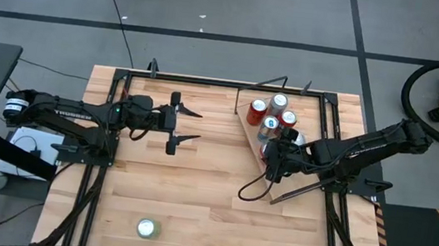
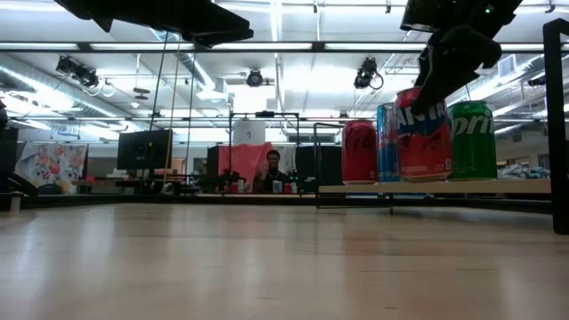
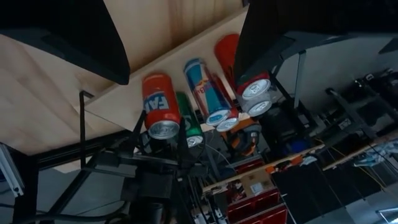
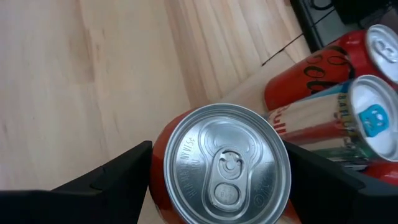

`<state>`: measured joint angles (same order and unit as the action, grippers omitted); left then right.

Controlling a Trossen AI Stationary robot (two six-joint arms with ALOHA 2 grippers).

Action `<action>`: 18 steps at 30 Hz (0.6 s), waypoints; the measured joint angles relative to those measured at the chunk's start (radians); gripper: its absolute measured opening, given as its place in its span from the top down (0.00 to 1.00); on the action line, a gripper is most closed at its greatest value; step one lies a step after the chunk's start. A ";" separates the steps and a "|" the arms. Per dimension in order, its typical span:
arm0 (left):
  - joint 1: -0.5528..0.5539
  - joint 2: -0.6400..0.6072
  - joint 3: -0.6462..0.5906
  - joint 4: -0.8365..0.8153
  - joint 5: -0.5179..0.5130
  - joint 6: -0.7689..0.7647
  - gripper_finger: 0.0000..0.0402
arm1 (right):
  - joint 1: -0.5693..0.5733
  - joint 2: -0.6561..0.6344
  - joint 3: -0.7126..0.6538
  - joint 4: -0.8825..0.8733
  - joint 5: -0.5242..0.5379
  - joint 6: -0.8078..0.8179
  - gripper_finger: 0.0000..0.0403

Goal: Place canned beverage on shelf
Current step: Put the orange soda can on the shelf, aligned with the other green soda can

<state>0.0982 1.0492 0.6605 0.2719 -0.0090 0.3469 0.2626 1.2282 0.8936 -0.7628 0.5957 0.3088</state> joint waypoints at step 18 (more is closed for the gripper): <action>0.000 0.000 0.000 -0.015 0.000 -0.013 0.26 | 0.023 -0.090 0.000 0.016 0.042 -0.025 0.18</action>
<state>0.0982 1.0489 0.6605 0.2573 -0.0090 0.3340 0.2859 1.1377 0.8936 -0.7469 0.6379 0.2836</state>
